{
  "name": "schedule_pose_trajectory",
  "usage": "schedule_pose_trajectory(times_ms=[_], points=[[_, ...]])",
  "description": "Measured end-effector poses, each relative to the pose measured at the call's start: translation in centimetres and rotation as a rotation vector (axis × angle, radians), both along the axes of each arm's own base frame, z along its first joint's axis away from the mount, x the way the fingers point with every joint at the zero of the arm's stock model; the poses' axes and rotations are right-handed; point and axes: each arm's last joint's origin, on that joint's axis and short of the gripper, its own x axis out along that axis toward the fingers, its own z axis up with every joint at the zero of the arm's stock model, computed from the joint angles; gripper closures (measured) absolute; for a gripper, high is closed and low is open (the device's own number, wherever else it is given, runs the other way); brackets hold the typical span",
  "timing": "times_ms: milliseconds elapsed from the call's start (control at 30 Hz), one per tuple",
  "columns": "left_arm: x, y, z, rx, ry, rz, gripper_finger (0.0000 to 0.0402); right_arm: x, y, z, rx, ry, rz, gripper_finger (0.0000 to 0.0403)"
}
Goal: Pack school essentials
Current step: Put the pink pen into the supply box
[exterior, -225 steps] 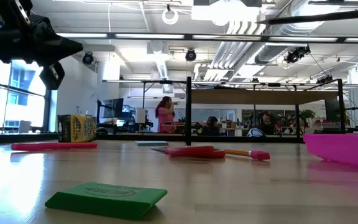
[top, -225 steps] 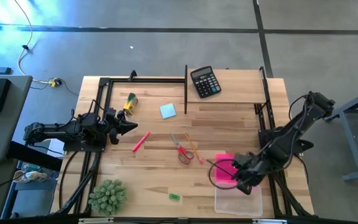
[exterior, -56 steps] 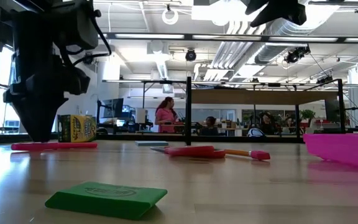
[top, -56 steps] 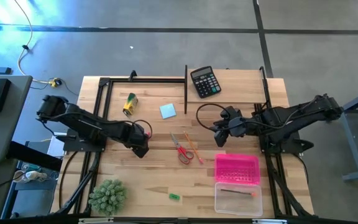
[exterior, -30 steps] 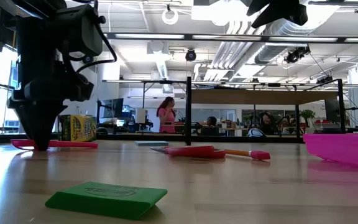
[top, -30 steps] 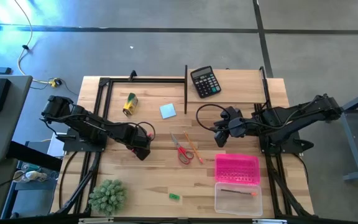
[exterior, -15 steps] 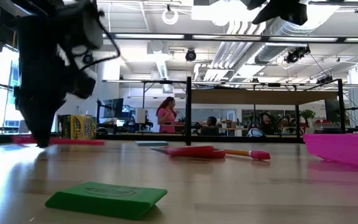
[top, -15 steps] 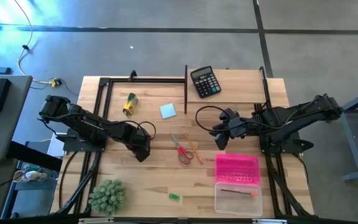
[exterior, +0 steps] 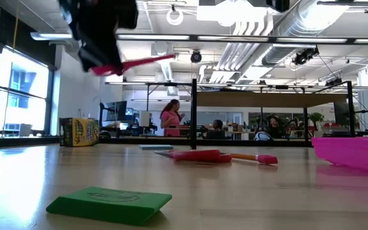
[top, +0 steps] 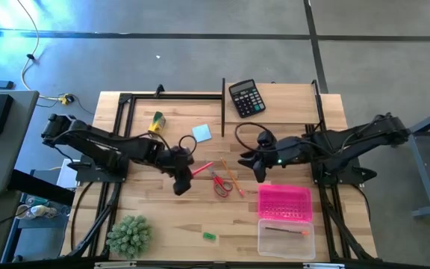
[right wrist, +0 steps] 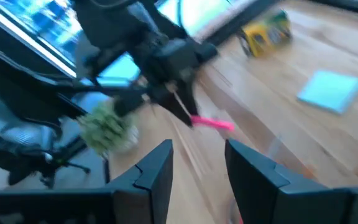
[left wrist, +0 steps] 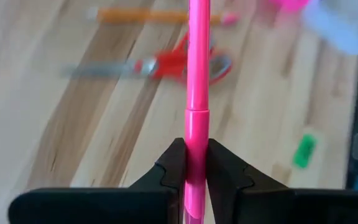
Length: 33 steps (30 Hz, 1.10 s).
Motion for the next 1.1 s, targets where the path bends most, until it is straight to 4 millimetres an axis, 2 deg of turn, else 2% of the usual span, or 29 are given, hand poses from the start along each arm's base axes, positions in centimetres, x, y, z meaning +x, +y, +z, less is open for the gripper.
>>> schedule_pose_trajectory(times_ms=[200, 400, 700, 833, 1100], points=[[0.9, 0.0, 2.4, 0.062, -0.094, -0.055, 0.0369, 1.8, 0.8, 0.4, -0.073, -0.134, 0.043, 0.0265], [2.1, -0.1, 4.2, 0.124, -0.269, -0.122, 0.0368, 3.3, 1.6, 0.5, -0.163, -0.236, 0.071, 0.0265], [3.2, -0.2, 6.1, 0.200, -0.473, -0.206, 0.0367, 2.3, 2.9, 1.6, -0.391, -0.273, 0.016, 0.0265], [3.5, -0.2, 6.8, 0.220, -0.555, -0.210, 0.0367, 2.0, 3.0, 1.7, -0.426, -0.271, -0.017, 0.0265], [3.8, -0.2, 7.6, 0.231, -0.641, -0.204, 0.0367, 1.9, 3.1, 1.9, -0.386, -0.293, -0.028, 0.0265]])
